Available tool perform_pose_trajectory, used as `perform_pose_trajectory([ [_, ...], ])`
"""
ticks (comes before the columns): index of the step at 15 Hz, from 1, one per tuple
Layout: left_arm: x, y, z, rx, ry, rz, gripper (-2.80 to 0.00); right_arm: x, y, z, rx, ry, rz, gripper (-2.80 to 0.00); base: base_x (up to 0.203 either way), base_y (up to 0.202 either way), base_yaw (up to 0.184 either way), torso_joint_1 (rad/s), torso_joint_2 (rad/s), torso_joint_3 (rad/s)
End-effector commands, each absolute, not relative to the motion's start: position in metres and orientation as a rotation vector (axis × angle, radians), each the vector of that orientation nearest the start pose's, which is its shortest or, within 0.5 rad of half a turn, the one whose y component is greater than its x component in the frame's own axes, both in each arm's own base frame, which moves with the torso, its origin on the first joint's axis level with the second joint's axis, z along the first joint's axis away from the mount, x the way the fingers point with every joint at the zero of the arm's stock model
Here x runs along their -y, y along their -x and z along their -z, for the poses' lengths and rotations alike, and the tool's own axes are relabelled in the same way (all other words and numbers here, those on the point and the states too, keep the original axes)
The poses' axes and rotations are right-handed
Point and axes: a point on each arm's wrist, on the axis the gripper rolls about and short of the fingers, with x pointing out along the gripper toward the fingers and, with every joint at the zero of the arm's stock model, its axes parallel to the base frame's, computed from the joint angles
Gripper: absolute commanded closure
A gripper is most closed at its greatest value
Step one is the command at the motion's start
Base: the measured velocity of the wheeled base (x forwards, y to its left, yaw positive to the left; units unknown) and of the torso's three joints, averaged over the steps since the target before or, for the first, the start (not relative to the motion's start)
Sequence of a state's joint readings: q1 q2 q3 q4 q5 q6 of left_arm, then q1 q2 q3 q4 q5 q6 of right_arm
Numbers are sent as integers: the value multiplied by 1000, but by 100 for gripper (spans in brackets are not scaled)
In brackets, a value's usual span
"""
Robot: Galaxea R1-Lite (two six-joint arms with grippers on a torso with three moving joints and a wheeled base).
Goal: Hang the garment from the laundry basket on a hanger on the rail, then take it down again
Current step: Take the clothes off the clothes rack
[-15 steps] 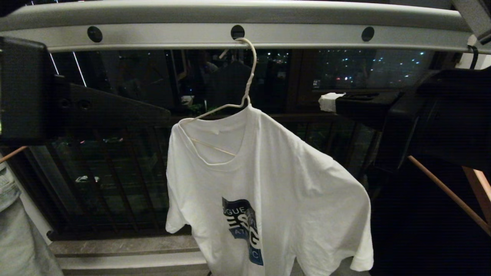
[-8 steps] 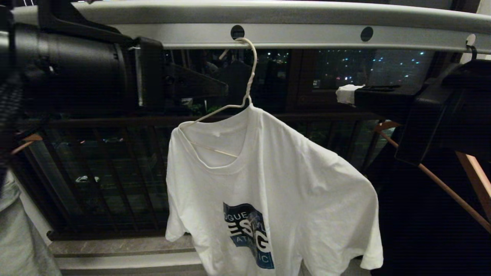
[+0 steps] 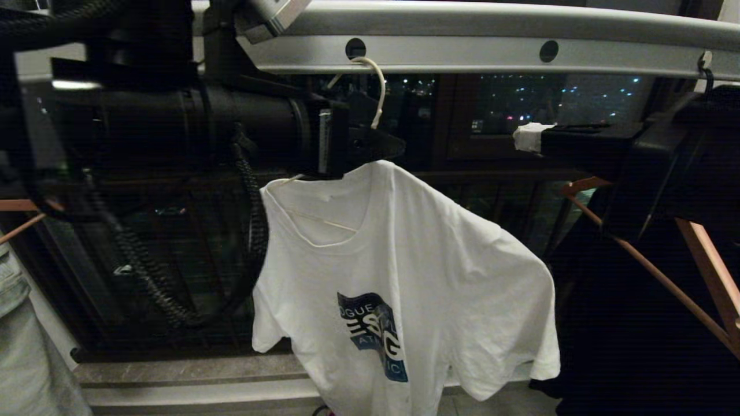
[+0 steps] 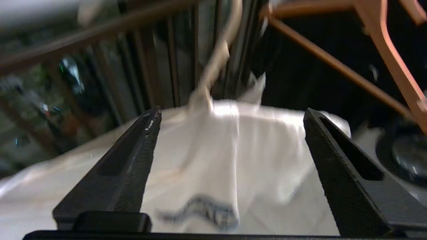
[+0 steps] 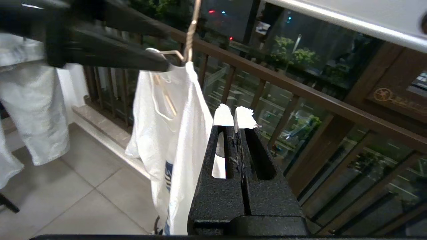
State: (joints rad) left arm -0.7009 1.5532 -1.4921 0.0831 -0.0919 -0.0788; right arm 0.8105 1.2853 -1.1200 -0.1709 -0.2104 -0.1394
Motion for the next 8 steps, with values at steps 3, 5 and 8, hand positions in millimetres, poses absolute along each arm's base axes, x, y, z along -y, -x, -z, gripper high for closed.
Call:
perform_pose_trajectory([
  [3,203,-239,-334,-173,1,730,-280,-139,-141,-337,62,136,-586,0,0,0,0,0,0,0],
  [5,209,-248,-333,-164,-7,681,-280,-137,-139,-339,70,132,-586,0,0,0,0,0,0,0],
  [8,212,-254,-338,-143,-9,677,0,-136,-138,-340,76,138,-587,0,0,0,0,0,0,0],
])
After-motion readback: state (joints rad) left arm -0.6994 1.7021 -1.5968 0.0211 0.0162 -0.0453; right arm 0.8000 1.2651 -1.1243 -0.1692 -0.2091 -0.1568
